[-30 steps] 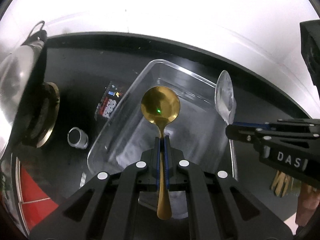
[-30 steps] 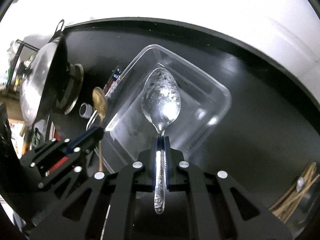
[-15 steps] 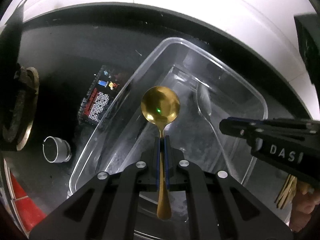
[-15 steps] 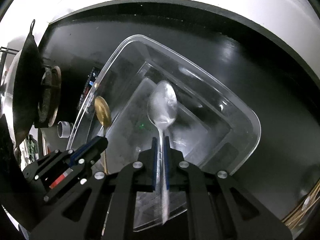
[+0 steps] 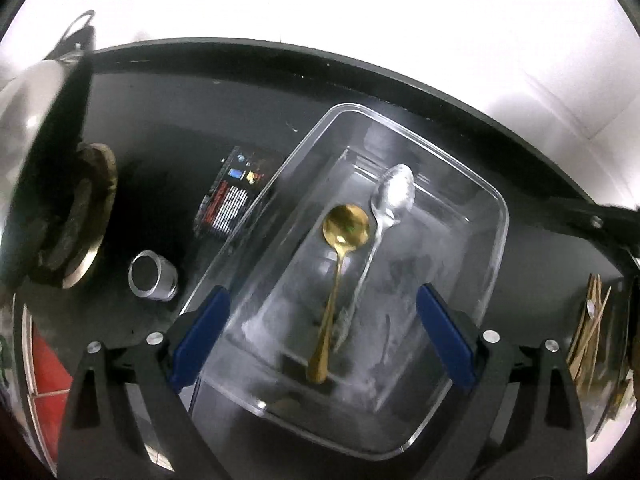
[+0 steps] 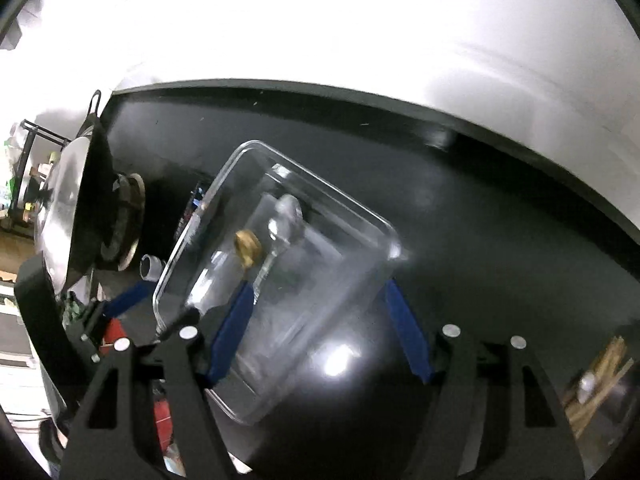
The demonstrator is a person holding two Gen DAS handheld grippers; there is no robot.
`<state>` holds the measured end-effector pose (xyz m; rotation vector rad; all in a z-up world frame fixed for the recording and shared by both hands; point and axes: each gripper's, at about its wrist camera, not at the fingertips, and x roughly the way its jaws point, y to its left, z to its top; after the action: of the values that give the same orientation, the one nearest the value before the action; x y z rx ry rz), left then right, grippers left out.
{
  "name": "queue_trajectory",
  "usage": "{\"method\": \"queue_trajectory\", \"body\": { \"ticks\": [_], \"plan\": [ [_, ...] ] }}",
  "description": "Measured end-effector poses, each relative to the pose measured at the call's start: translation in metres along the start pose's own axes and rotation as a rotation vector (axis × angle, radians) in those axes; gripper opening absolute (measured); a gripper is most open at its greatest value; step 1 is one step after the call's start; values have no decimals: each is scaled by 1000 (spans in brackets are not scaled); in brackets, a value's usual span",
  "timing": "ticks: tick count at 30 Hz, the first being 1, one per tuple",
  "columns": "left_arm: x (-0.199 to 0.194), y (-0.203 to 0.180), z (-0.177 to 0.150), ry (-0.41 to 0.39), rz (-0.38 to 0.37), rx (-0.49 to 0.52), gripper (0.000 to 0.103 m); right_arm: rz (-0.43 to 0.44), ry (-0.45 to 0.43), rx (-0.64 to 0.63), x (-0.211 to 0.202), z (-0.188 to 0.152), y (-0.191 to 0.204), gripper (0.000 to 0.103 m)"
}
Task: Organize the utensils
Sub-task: 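Return both tools to the chopsticks and grasp one chopstick with each tool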
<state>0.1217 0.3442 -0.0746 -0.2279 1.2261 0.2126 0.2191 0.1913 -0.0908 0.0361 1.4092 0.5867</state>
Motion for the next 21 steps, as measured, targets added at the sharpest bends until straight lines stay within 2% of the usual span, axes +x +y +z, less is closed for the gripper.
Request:
{"method": "queue_trajectory", "body": {
  "ticks": [4,8,15,21],
  "plan": [
    [-17,-18,-23,-9,1,29,91,-90,-67,29,-38,-44,-35,67],
    [-27,-59,-57,5,-30,112,91,-156,-103,106,-67,-87,-81,67],
    [-32,-169,-101,37,-114,308,91,-249,-132,234,-122,-170,-174,67],
    [-36,-260,-129,48,-176,456,91,-297,-137,317,-154,-234,-236,67]
  ]
}}
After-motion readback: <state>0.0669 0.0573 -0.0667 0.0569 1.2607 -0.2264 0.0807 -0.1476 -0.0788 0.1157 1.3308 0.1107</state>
